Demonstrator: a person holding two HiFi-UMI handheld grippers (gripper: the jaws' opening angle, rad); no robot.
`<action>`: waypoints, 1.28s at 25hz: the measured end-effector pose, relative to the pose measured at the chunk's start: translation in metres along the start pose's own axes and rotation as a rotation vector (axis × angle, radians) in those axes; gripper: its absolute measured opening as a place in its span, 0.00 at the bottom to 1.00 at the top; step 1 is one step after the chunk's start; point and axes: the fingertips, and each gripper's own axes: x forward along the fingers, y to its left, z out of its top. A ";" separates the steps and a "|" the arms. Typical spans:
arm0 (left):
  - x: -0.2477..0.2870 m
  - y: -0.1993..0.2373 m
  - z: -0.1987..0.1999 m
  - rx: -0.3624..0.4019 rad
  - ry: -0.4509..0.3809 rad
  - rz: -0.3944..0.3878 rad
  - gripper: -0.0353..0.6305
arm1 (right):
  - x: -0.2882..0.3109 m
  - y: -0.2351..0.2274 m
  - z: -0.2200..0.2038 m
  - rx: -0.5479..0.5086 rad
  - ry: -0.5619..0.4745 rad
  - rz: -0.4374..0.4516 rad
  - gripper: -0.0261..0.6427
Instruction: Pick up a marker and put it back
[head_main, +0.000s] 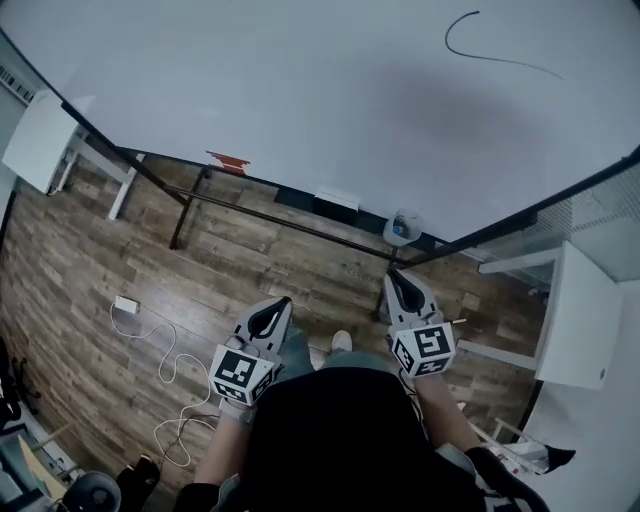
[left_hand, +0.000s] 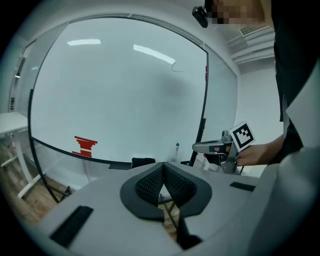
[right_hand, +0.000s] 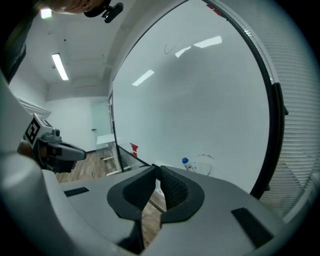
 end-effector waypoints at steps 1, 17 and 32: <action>0.008 0.007 0.004 0.005 0.004 -0.033 0.08 | 0.005 -0.006 0.000 0.004 0.002 -0.040 0.09; 0.042 0.086 0.015 0.121 0.101 -0.342 0.08 | 0.064 -0.061 -0.011 -0.083 0.087 -0.448 0.26; 0.049 0.105 0.017 0.125 0.127 -0.245 0.08 | 0.088 -0.089 -0.013 -0.131 0.124 -0.440 0.21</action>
